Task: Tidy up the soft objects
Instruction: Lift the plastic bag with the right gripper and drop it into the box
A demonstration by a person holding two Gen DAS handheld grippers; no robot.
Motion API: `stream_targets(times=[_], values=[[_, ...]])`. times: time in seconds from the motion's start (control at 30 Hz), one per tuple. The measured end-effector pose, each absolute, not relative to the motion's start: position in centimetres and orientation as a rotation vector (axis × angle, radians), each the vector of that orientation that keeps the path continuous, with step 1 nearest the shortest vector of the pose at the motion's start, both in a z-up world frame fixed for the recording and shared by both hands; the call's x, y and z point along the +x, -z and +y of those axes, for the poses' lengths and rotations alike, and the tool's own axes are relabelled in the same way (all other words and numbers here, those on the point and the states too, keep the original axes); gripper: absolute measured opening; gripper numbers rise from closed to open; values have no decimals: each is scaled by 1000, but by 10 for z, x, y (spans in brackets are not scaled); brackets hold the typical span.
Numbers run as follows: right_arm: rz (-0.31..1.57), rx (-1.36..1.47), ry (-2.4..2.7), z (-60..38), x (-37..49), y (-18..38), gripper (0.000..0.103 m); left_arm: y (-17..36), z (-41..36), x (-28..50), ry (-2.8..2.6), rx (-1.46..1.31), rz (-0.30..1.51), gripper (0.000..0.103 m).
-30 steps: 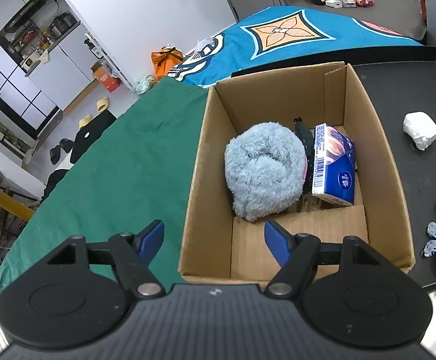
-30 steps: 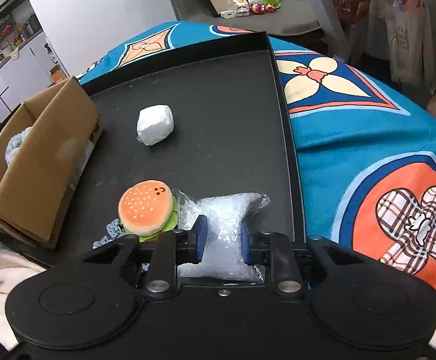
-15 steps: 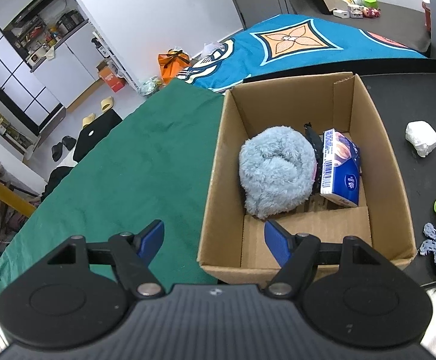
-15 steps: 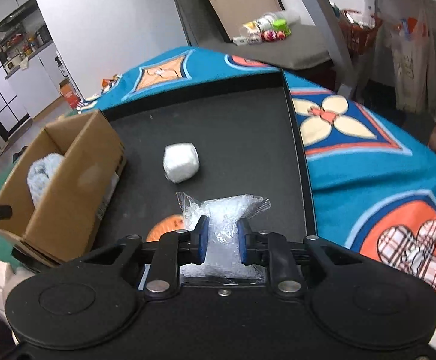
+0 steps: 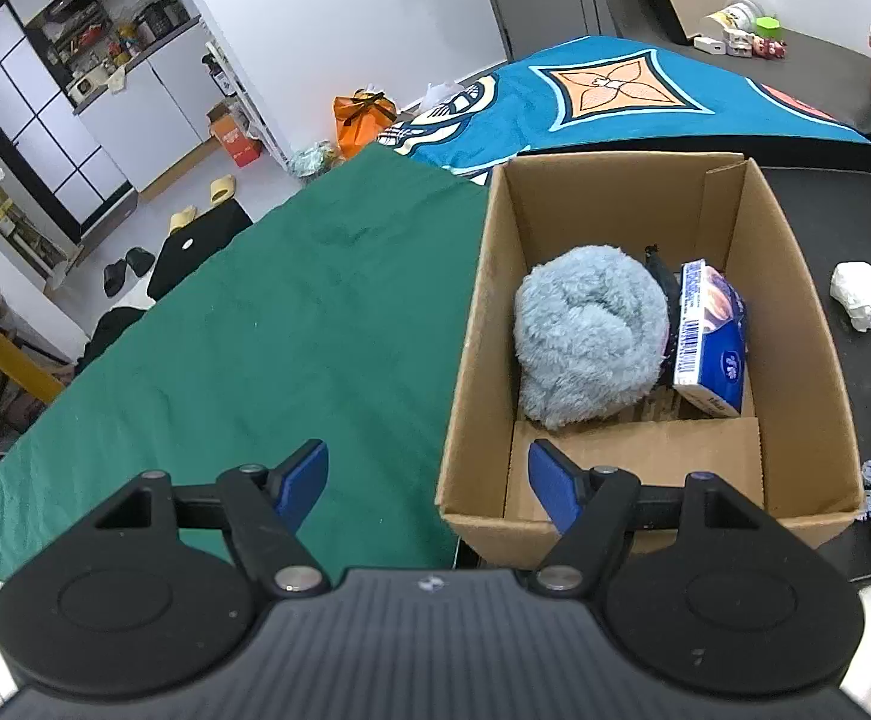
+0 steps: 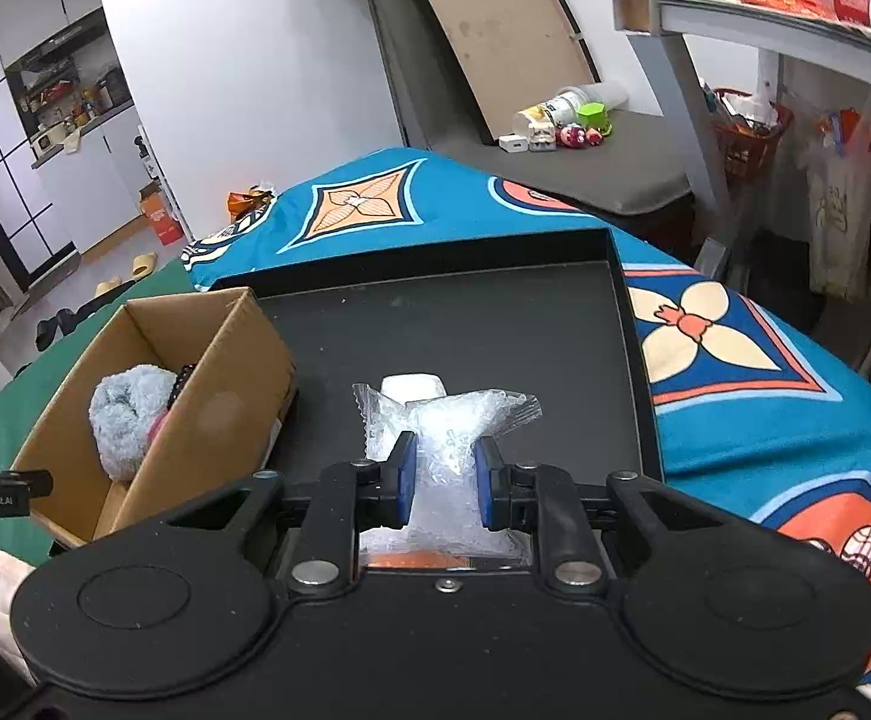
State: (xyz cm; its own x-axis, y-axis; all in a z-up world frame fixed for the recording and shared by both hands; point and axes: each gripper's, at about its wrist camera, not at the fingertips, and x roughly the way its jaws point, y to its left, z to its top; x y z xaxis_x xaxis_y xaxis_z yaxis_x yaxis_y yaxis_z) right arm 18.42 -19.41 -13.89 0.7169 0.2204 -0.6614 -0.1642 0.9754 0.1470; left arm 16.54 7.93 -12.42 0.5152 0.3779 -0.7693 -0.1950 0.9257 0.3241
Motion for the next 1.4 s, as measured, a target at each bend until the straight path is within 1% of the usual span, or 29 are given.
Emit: stream_targets(times=[0.4, 0.57, 0.77, 0.87, 0.93, 0.97, 1.03, 1.07, 1.13, 1.23, 1.3, 1.4], values=[[705, 21, -259, -156, 190, 123, 20, 134, 97, 162, -344, 125, 936, 72], [688, -8, -291, -134, 191, 117, 20, 136, 101, 156, -345, 97, 876, 72], [686, -67, -335, -102, 191, 114, 20, 139, 108, 154, -324, 58, 856, 67], [679, -93, -351, -87, 190, 111, 20, 140, 109, 153, -302, 52, 846, 61], [676, -108, -357, -78, 190, 109, 20, 140, 108, 154, -282, 40, 843, 53], [673, -111, -361, -74, 190, 108, 20, 140, 108, 154, -276, 36, 841, 51], [671, -116, -370, -67, 189, 106, 20, 140, 109, 154, -268, 25, 838, 42], [665, -122, -374, -63, 188, 104, 20, 141, 110, 154, -265, 20, 839, 39], [659, -126, -383, -55, 187, 101, 20, 143, 110, 154, -249, 8, 843, 26], [659, -122, -399, -45, 185, 99, 20, 143, 110, 153, -225, -2, 841, 18], [664, -115, -412, -39, 185, 99, 20, 143, 110, 152, -211, -15, 838, 13], [678, -83, -442, -31, 184, 99, 20, 143, 111, 150, -203, -30, 832, 12]])
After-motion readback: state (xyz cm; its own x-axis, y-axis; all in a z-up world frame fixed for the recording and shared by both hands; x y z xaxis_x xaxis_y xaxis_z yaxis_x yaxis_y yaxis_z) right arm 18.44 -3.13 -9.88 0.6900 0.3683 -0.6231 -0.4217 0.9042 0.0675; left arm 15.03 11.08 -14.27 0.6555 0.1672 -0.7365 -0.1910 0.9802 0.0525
